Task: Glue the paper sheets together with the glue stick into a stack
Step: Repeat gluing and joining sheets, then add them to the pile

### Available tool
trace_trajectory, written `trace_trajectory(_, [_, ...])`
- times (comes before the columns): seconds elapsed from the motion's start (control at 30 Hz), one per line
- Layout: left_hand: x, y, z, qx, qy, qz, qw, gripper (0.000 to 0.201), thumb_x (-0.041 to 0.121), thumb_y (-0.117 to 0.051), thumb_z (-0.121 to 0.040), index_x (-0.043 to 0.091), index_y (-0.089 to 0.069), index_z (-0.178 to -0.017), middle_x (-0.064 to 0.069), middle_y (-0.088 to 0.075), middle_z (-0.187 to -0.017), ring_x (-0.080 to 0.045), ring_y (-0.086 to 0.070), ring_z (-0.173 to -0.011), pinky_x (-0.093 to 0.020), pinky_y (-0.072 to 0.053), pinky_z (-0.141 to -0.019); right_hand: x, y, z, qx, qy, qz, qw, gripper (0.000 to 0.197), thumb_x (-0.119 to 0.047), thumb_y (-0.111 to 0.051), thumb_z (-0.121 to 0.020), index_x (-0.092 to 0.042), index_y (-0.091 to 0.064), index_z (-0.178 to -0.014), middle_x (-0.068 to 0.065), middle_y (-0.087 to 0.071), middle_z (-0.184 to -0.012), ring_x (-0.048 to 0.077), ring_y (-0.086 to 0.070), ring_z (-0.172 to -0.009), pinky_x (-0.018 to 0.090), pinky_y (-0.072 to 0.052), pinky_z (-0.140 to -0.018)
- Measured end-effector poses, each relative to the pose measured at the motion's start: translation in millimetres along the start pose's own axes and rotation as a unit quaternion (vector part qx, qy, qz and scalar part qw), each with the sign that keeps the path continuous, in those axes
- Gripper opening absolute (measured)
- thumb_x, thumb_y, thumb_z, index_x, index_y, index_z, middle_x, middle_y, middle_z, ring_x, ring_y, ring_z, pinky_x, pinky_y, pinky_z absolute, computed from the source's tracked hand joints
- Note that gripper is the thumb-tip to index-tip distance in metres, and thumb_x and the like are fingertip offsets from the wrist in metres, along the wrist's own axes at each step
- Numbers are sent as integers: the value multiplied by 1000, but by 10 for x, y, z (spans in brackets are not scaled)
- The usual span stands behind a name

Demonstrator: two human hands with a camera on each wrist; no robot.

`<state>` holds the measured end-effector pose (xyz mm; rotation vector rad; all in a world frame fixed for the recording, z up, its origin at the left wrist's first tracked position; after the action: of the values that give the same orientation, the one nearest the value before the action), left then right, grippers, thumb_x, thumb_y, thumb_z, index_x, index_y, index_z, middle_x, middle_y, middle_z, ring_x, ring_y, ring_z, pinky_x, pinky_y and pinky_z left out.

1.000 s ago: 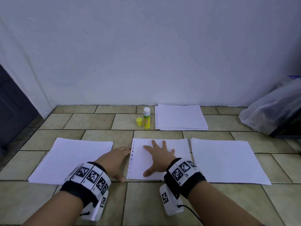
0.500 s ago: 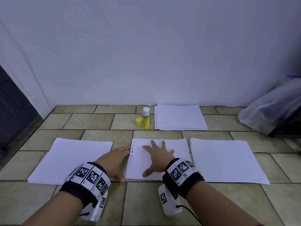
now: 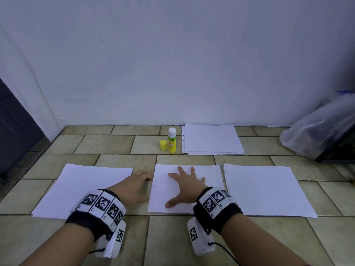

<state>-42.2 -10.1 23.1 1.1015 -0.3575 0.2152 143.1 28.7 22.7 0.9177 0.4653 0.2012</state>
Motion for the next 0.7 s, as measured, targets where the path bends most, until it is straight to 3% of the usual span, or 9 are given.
trace_trajectory(0.17, [-41,-27,-24,6,-9,-33,999,65,5,-52,-91,17,-28,-149,5,-20,-156,-10,-25,-142,-16,-18,-112,-24,-12,-15,14,-10,-4,1000,100,-53,-72,-75,-34,-10,-152,-2,8,-161,36,15,-145,69,-4,-109])
trace_trajectory(0.4, [-54,-126,-17,-6,-25,-58,998,69,7,-51,-91,17,-21,-153,7,-7,-159,-11,-20,-144,-18,-22,-114,-98,-14,-45,12,-22,6,1000,100,-50,-73,-76,-32,-10,-152,-1,7,-161,40,14,-144,71,-7,-107])
trace_trajectory(0.7, [-50,-96,-15,-10,-19,-33,999,72,5,-51,-88,20,-23,-152,7,-14,-158,-11,-21,-144,-22,-22,-115,-71,-26,-62,17,-18,-2,1000,100,-53,-72,-75,-34,-10,-152,-2,8,-160,38,16,-144,70,-6,-108])
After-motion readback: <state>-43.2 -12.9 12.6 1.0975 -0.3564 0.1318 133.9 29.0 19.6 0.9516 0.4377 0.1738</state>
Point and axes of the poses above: each hand's wrist, its own z-axis away from the middle knuckle, its own y-axis out of the back of the hand, x = y × z, the point moved 2 cm from there along -z, towards the middle knuckle
